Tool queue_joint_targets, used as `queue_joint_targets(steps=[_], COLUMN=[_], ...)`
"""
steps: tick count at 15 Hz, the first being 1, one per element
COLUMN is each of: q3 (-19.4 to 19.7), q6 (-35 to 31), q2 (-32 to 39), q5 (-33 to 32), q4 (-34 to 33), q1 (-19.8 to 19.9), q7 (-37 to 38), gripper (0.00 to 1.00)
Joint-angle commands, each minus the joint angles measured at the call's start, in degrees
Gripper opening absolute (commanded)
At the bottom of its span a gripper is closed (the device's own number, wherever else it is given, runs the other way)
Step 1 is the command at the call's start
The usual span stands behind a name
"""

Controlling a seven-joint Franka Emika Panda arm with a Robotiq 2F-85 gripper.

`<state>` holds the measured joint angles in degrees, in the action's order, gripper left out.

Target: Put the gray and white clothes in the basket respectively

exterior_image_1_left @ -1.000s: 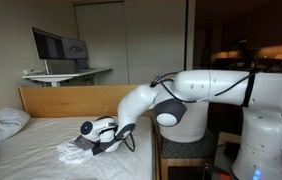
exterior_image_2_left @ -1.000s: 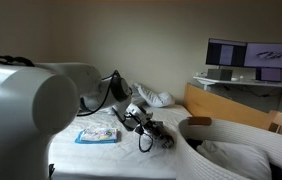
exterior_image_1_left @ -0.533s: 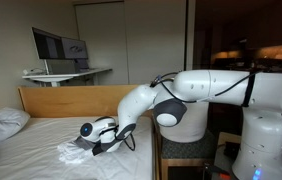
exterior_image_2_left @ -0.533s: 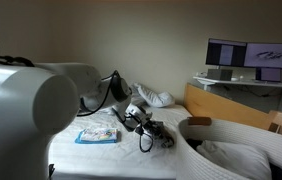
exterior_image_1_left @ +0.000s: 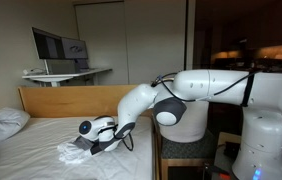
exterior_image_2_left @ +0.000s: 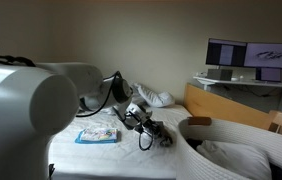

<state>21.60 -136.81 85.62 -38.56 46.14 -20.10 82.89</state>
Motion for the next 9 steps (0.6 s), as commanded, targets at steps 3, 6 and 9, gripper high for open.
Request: queue_joint_targets(steps=[3,6,9], q3=[-7.3,-11.1,-13.9], q6=[0.7,2.4,6.4], q2=[-4.7,-8.0,-11.2], q5=[3.0,5.1,7.2], q4=[-1.0,-1.1,-2.0], q1=[4.3,6.5,8.1], q7=[-17.3,-26.8,-33.6], gripper=[0.03,0.03,0.03])
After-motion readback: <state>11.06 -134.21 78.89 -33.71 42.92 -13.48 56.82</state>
